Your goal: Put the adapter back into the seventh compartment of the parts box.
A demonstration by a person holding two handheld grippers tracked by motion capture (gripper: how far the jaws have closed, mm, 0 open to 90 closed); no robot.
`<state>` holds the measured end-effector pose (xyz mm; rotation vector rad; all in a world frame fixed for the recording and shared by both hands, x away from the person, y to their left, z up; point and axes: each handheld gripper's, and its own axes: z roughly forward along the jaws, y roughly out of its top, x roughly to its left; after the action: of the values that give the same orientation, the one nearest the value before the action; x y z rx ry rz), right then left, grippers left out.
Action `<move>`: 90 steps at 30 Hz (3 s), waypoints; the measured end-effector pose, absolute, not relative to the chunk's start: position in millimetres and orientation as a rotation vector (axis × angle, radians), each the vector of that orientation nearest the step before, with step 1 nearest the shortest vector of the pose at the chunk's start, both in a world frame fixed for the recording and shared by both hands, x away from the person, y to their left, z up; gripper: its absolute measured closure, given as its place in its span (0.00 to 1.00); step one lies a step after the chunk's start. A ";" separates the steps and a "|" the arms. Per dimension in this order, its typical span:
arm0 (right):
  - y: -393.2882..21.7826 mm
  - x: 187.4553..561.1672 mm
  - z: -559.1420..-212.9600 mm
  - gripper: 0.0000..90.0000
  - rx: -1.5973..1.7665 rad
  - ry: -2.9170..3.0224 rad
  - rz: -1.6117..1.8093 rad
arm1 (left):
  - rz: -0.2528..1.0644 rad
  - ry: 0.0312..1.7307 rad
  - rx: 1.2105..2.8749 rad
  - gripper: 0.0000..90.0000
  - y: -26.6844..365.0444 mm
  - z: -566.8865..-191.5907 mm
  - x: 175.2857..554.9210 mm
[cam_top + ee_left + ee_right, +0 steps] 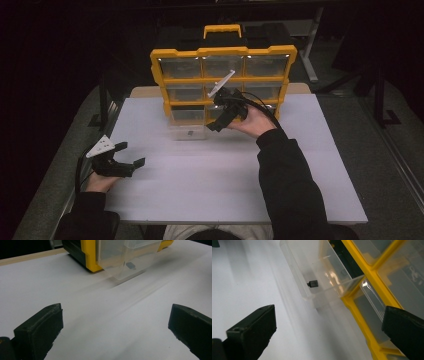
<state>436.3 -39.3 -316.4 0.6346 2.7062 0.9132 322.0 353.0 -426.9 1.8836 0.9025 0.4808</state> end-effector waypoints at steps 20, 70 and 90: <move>-84.6 418.6 -324.2 0.00 0.695 2.641 0.959 | 0.478 0.908 1.902 0.00 351.6 -428.6 321.9; -192.4 376.7 -376.0 0.00 0.947 2.514 1.107 | 0.497 0.916 1.913 0.00 350.9 -428.0 320.1; -222.5 346.3 -392.5 0.00 1.008 2.465 1.170 | 0.498 0.912 1.911 0.00 351.1 -427.0 318.7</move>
<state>346.3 -222.5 -392.5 1.0084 2.4647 1.1698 318.7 351.1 -427.0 1.9110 0.9117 0.4983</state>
